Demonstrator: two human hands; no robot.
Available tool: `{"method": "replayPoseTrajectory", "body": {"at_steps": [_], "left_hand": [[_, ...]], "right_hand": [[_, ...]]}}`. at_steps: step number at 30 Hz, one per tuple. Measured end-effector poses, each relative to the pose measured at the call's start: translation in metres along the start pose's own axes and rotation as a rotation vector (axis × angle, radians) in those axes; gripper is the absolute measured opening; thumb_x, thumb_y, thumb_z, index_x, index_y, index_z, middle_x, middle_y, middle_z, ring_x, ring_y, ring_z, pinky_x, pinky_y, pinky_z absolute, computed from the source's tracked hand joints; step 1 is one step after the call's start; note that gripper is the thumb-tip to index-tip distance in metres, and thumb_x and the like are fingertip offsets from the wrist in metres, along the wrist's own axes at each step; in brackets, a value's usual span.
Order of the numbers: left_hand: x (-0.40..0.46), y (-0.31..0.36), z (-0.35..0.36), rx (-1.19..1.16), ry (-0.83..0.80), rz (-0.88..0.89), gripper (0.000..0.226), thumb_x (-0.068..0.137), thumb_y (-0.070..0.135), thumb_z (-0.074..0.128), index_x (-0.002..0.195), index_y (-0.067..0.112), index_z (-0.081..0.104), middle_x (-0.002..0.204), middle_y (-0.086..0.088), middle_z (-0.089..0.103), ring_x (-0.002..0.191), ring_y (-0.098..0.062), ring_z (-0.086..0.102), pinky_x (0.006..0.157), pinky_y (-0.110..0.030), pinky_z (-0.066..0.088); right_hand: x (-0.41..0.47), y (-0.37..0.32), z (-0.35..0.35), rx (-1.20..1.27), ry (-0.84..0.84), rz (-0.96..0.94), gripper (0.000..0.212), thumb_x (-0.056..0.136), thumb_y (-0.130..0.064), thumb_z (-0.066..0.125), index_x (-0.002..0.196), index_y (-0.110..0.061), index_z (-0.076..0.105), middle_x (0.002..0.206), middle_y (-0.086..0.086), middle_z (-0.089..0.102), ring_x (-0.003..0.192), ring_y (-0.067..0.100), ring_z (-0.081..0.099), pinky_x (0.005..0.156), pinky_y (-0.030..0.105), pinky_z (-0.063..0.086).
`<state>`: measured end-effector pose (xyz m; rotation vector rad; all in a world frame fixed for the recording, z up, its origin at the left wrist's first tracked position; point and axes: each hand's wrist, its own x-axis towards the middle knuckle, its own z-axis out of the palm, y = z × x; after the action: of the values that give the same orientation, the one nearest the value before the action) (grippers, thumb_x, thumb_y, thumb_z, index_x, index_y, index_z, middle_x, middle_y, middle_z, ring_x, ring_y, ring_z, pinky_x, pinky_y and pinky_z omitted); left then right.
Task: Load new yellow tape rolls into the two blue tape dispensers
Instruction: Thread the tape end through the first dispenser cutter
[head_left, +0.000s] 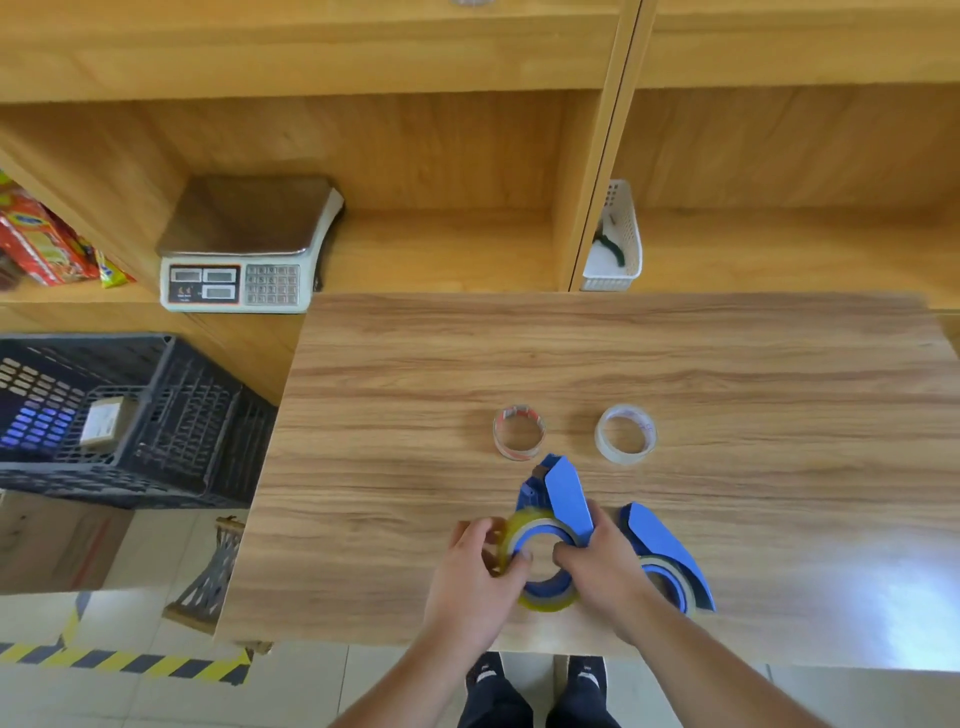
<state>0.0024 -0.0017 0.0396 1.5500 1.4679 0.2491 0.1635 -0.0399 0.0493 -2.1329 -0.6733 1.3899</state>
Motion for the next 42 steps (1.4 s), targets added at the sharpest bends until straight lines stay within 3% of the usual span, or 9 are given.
{"method": "replayPoseTrajectory", "body": {"at_steps": [7, 11, 19, 22, 25, 29, 33, 38, 42], "left_hand": [[-0.027, 0.049, -0.021, -0.181, 0.071, 0.110, 0.026, 0.088, 0.040, 0.074, 0.112, 0.037, 0.065, 0.104, 0.009, 0.069, 0.084, 0.002, 0.068, 0.069, -0.009, 0.050], [-0.043, 0.075, -0.027, -0.267, 0.137, 0.188, 0.020, 0.087, 0.034, 0.078, 0.102, 0.040, 0.065, 0.096, 0.007, 0.071, 0.077, -0.004, 0.070, 0.066, -0.014, 0.052], [-0.066, 0.109, -0.011, -0.406, 0.300, 0.253, 0.029, 0.083, 0.027, 0.082, 0.104, 0.036, 0.065, 0.104, 0.002, 0.070, 0.084, -0.010, 0.067, 0.067, -0.019, 0.056], [-0.078, 0.119, -0.005, -0.418, 0.295, 0.291, 0.044, 0.069, 0.044, 0.081, 0.106, 0.029, 0.063, 0.099, 0.000, 0.068, 0.079, -0.014, 0.067, 0.062, -0.024, 0.057], [-0.086, 0.129, -0.020, -0.382, 0.246, 0.423, 0.044, 0.072, 0.053, 0.070, 0.112, 0.040, 0.062, 0.105, 0.011, 0.061, 0.083, -0.014, 0.065, 0.066, -0.036, 0.060], [-0.087, 0.151, -0.061, -0.148, 0.090, 0.610, 0.039, 0.081, 0.051, 0.069, 0.119, 0.052, 0.064, 0.116, 0.023, 0.052, 0.094, -0.014, 0.057, 0.072, -0.016, 0.048], [-0.092, 0.175, -0.081, -0.041, -0.089, 0.671, 0.034, 0.074, 0.052, 0.080, 0.107, 0.046, 0.076, 0.110, 0.018, 0.057, 0.095, -0.004, 0.055, 0.075, -0.009, 0.040], [-0.097, 0.186, -0.080, -0.058, -0.126, 0.719, 0.028, 0.075, 0.051, 0.080, 0.101, 0.041, 0.080, 0.101, 0.012, 0.065, 0.082, -0.007, 0.052, 0.073, -0.011, 0.038], [-0.103, 0.193, -0.075, -0.044, -0.096, 0.721, 0.017, 0.080, 0.046, 0.075, 0.094, 0.039, 0.082, 0.095, 0.014, 0.069, 0.074, -0.006, 0.056, 0.069, -0.010, 0.040]], "right_hand": [[-0.026, -0.025, -0.038, 0.246, 0.034, -0.150, 0.049, 0.075, 0.000, 0.061, 0.101, -0.041, 0.064, 0.077, 0.010, 0.071, 0.067, 0.020, 0.062, 0.069, 0.039, 0.049], [-0.047, -0.044, -0.056, 0.361, 0.037, -0.240, 0.041, 0.078, 0.008, 0.059, 0.104, -0.023, 0.066, 0.066, -0.006, 0.063, 0.060, 0.014, 0.055, 0.064, 0.032, 0.043], [-0.062, -0.060, -0.077, 0.648, 0.030, -0.320, 0.019, 0.076, 0.014, 0.061, 0.084, -0.003, 0.062, 0.068, 0.010, 0.064, 0.064, 0.025, 0.060, 0.063, 0.035, 0.048], [-0.064, -0.062, -0.089, 0.753, -0.116, -0.294, 0.012, 0.065, 0.009, 0.062, 0.074, 0.001, 0.058, 0.069, 0.016, 0.053, 0.060, 0.026, 0.052, 0.058, 0.033, 0.044], [-0.067, -0.060, -0.104, 0.811, -0.320, -0.229, 0.023, 0.055, 0.007, 0.058, 0.077, 0.006, 0.062, 0.071, 0.021, 0.055, 0.060, 0.028, 0.053, 0.056, 0.032, 0.047], [-0.075, -0.055, -0.117, 0.745, -0.566, -0.198, 0.042, 0.052, 0.007, 0.058, 0.093, 0.015, 0.064, 0.076, 0.021, 0.062, 0.062, 0.031, 0.061, 0.061, 0.034, 0.051], [-0.088, -0.055, -0.126, 0.718, -0.737, -0.226, 0.037, 0.064, 0.010, 0.049, 0.096, 0.009, 0.066, 0.069, 0.016, 0.065, 0.059, 0.026, 0.065, 0.060, 0.032, 0.052], [-0.089, -0.051, -0.134, 0.672, -0.779, -0.213, 0.055, 0.067, 0.009, 0.050, 0.120, 0.025, 0.049, 0.086, 0.020, 0.059, 0.065, 0.027, 0.063, 0.061, 0.031, 0.050], [-0.092, -0.045, -0.140, 0.658, -0.792, -0.219, 0.053, 0.069, 0.010, 0.049, 0.119, 0.025, 0.048, 0.084, 0.018, 0.062, 0.065, 0.026, 0.064, 0.060, 0.030, 0.052]]}}
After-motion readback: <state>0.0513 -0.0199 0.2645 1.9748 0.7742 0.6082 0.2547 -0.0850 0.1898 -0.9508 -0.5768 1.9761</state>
